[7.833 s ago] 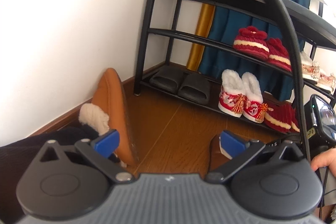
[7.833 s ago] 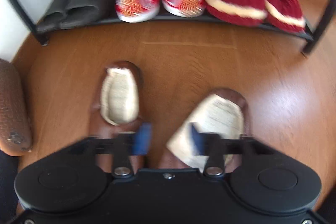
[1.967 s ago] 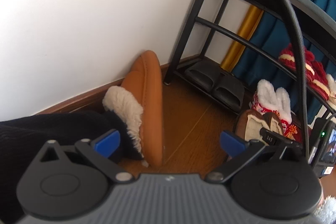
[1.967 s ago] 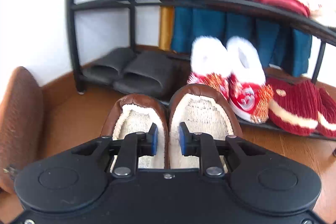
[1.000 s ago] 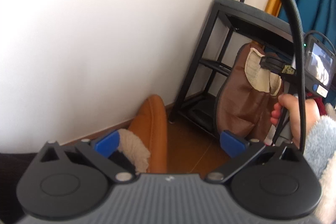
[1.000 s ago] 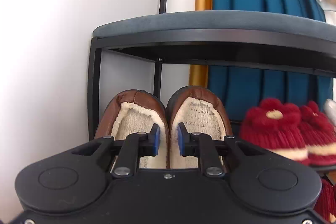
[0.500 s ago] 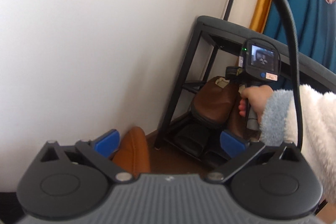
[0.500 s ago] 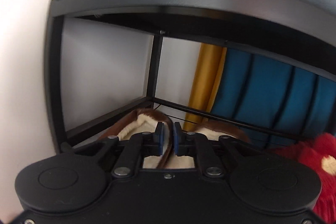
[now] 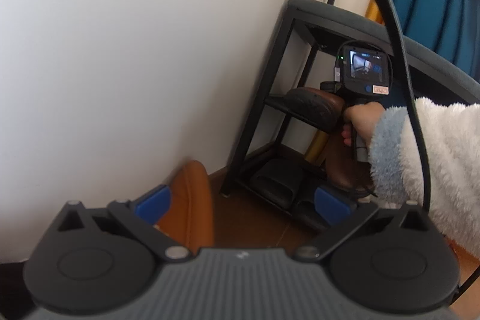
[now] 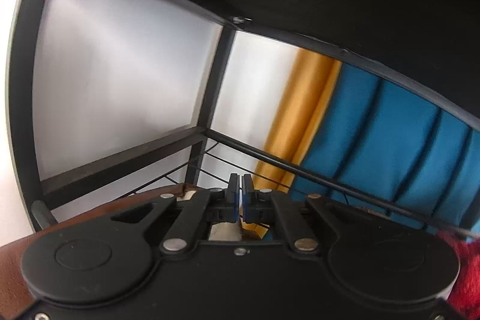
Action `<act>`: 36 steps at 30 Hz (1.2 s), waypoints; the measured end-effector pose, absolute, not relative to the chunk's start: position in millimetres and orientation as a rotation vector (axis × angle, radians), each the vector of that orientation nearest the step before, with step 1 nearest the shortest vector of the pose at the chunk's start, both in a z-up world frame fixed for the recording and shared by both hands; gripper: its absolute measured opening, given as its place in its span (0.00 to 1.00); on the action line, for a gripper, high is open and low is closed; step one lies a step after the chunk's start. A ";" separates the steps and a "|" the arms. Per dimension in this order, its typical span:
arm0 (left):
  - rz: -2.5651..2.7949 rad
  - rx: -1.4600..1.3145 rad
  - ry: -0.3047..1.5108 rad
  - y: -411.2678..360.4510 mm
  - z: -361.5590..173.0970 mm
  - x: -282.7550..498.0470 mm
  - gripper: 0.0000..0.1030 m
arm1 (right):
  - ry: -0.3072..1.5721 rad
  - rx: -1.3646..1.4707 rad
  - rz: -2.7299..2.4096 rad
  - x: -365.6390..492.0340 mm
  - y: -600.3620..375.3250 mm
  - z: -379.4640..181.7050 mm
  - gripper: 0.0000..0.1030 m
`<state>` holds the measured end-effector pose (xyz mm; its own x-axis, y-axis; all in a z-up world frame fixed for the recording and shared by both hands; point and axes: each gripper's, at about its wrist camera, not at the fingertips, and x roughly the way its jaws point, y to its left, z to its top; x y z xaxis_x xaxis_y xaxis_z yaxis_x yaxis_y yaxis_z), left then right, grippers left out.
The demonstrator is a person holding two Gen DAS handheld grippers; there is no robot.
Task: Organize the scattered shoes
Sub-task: 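Push the held brown slippers into the rack's bottom shelf, then open the right tool to release the brown slippers on the shelf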
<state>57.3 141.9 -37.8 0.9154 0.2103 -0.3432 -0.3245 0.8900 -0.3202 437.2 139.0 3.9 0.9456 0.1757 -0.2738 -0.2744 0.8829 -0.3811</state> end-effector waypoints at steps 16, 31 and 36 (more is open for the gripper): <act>0.266 -0.374 0.314 138.5 -41.1 51.1 1.00 | 0.197 -0.424 0.275 427.3 140.6 4.8 0.03; 0.252 -0.386 0.284 139.3 -37.7 47.2 1.00 | 0.017 -0.410 0.267 385.4 126.5 -2.7 1.00; 0.259 -0.379 0.270 139.1 -37.0 44.4 1.00 | -0.006 -0.375 0.285 371.9 116.2 -5.6 1.00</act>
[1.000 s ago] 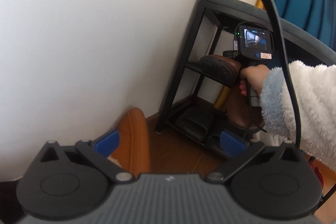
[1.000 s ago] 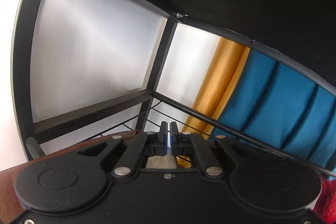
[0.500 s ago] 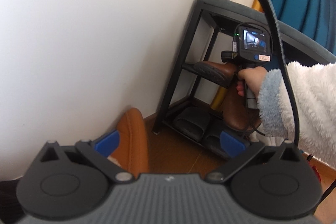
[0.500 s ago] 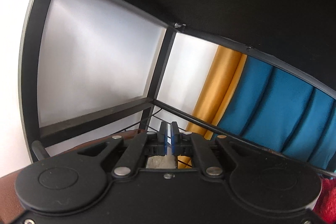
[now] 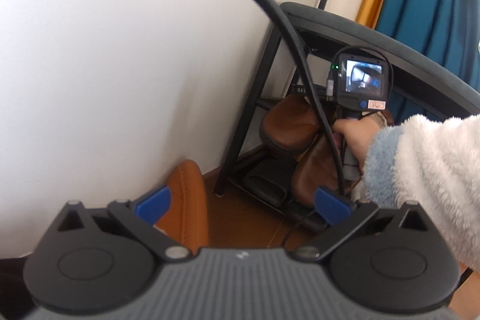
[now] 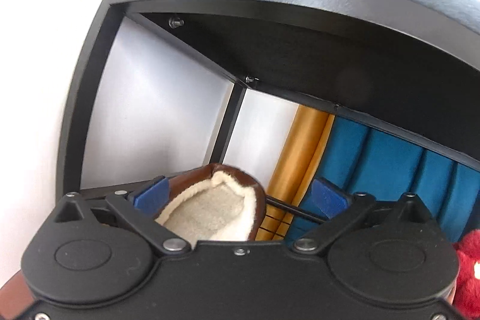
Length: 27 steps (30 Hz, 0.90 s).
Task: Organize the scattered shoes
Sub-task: 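Open the right tool to release the brown slippers on the shelf, then withdraw the right tool back out of the shoe rack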
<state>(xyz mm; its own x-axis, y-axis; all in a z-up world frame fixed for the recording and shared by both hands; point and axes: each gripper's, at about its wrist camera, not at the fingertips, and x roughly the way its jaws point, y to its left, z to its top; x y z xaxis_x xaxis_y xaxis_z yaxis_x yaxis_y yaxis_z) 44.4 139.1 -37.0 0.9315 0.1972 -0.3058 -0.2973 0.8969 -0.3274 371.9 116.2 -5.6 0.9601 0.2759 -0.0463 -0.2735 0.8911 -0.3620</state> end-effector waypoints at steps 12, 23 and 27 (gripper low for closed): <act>0.273 -0.331 0.257 133.5 -37.9 44.6 1.00 | 0.069 -0.293 0.310 357.1 85.9 -14.8 1.00; 0.287 -0.363 0.245 141.7 -36.0 41.4 1.00 | 0.102 -0.065 0.473 246.5 16.5 3.7 1.00; 0.275 -0.327 0.247 134.4 -37.6 41.1 1.00 | 0.215 0.105 0.431 206.2 -34.9 -10.7 1.00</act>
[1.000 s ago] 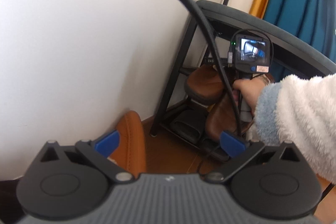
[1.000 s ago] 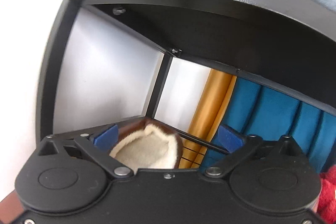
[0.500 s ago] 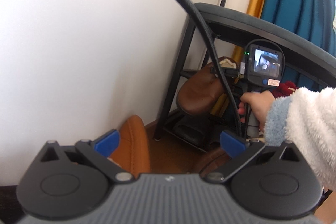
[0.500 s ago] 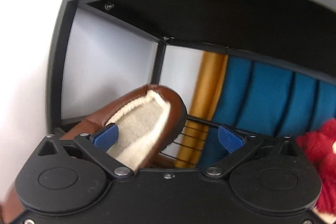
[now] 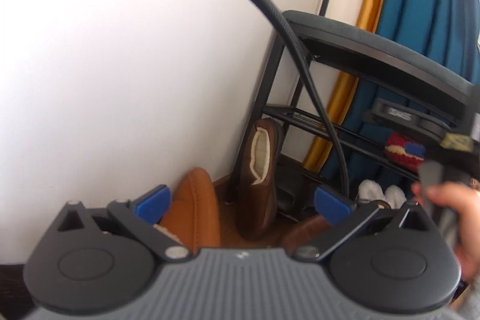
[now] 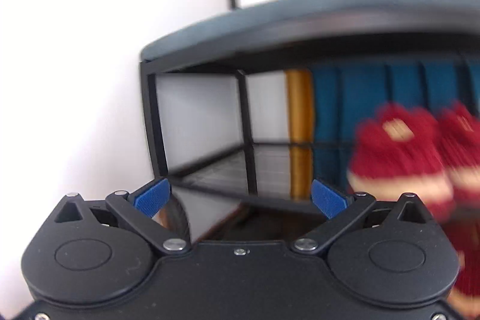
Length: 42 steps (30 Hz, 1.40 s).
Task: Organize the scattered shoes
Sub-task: 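Withdraw the right tool back out of the shoe rack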
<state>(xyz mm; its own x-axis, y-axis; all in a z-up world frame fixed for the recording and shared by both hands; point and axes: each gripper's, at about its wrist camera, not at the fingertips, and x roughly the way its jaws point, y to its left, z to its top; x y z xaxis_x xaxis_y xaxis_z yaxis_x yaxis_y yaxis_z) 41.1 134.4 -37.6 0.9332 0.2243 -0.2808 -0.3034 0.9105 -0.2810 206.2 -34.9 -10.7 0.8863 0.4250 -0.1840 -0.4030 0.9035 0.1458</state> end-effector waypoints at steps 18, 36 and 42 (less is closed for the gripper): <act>-0.075 -0.215 0.673 58.1 -37.7 27.9 1.00 | -0.180 0.264 -0.123 -17.0 -202.4 17.1 1.00; 0.028 0.038 0.635 23.9 -5.2 -14.1 1.00 | -0.271 0.307 -0.105 -108.4 -277.7 68.6 1.00; 0.080 0.078 0.649 11.9 1.7 -10.3 1.00 | -0.138 0.330 -0.004 -108.7 -261.4 60.4 1.00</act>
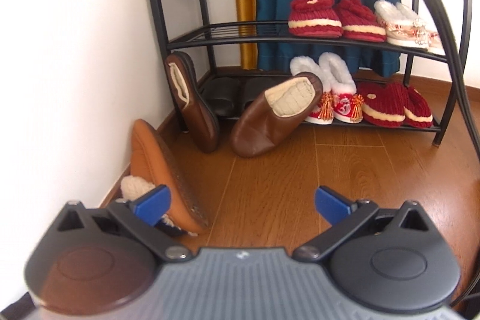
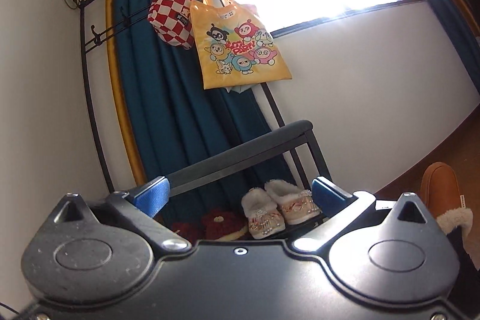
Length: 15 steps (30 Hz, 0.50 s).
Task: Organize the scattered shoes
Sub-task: 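Withdraw the right tool back out of the shoe rack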
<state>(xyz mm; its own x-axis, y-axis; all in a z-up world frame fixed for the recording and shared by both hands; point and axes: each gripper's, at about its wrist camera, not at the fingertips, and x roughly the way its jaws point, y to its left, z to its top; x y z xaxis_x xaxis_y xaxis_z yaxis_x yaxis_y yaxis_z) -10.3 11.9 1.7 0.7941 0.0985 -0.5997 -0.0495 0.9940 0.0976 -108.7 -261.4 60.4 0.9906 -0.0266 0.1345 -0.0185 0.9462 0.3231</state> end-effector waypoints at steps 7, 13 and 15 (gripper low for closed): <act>0.074 0.095 0.643 7.6 4.1 -12.3 1.00 | 0.022 0.301 0.103 -94.5 -237.1 42.5 1.00; 0.069 0.076 0.643 9.1 -1.5 -11.3 1.00 | 0.110 0.344 0.112 -79.5 -238.1 32.7 1.00; 0.070 0.069 0.650 10.2 -4.4 -9.8 1.00 | 0.123 0.360 0.109 -76.7 -241.1 31.4 1.00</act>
